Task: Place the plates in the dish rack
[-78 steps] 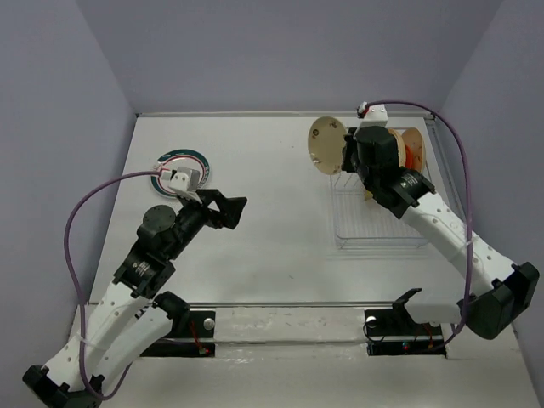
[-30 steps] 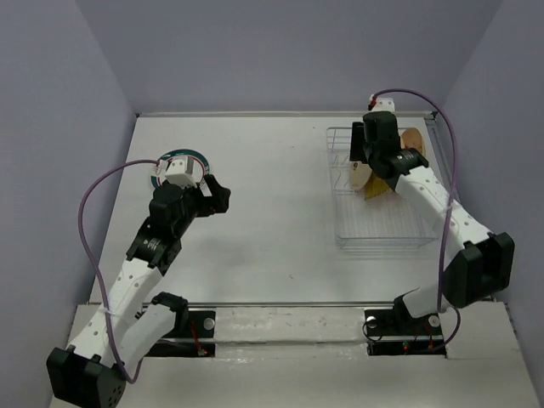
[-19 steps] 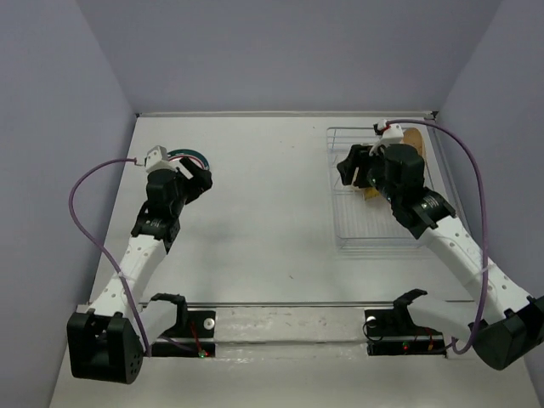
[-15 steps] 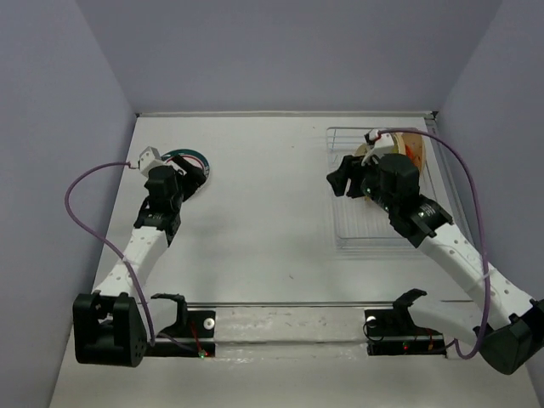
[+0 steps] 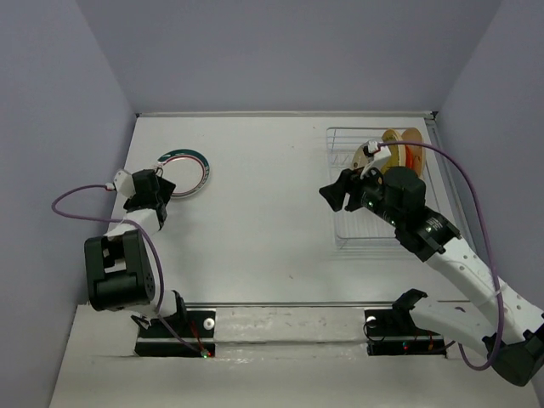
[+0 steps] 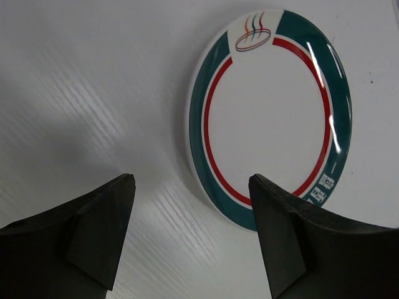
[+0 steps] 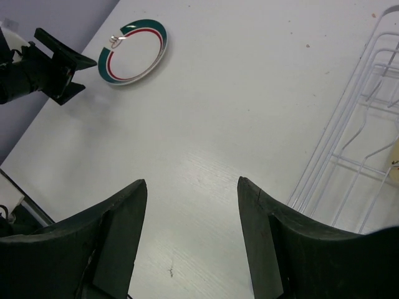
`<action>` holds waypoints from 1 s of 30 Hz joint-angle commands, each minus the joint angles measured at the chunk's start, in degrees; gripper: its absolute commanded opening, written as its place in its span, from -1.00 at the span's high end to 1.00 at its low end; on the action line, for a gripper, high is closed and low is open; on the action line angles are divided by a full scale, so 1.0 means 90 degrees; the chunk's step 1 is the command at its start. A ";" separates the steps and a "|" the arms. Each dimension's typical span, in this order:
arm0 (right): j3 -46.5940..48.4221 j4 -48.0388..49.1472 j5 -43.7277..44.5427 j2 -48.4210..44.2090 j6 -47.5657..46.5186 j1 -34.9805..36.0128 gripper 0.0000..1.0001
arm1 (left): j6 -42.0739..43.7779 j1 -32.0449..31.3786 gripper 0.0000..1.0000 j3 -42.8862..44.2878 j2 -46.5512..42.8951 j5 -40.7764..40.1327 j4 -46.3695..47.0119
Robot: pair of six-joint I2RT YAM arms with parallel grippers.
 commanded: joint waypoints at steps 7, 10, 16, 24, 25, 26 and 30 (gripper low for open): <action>-0.0218 0.0202 -0.0366 0.0035 -0.0028 0.0070 -0.31 | -0.0198 0.0334 -0.46 0.0579 0.1501 0.0602 0.1019; -0.0248 0.0348 -0.0639 0.0083 0.0070 0.0070 -0.30 | -0.0335 0.0343 -0.02 0.0658 0.1884 0.0867 0.1234; -0.0140 0.0437 -0.0748 0.0434 0.0129 0.0070 -0.30 | -0.0365 0.0343 0.88 0.0619 0.1885 0.1258 0.1811; 0.0357 0.0749 -0.0875 0.0982 0.0372 0.0188 -0.55 | -0.0677 -0.0163 0.89 0.0238 0.0500 0.2361 0.2446; 0.0377 0.0836 -0.0885 0.1050 0.0518 0.0188 -0.60 | -0.0677 -0.0367 0.89 0.0200 0.0170 0.2487 0.2455; 0.0387 0.0885 -0.0885 0.1050 0.0587 0.0188 -0.66 | -0.0745 -0.0370 0.89 0.0161 0.0002 0.2624 0.2455; 0.0523 0.0955 -0.0876 0.1226 0.0744 0.0188 -0.89 | -0.0805 -0.0916 0.89 -0.0248 -0.1089 0.3513 0.2573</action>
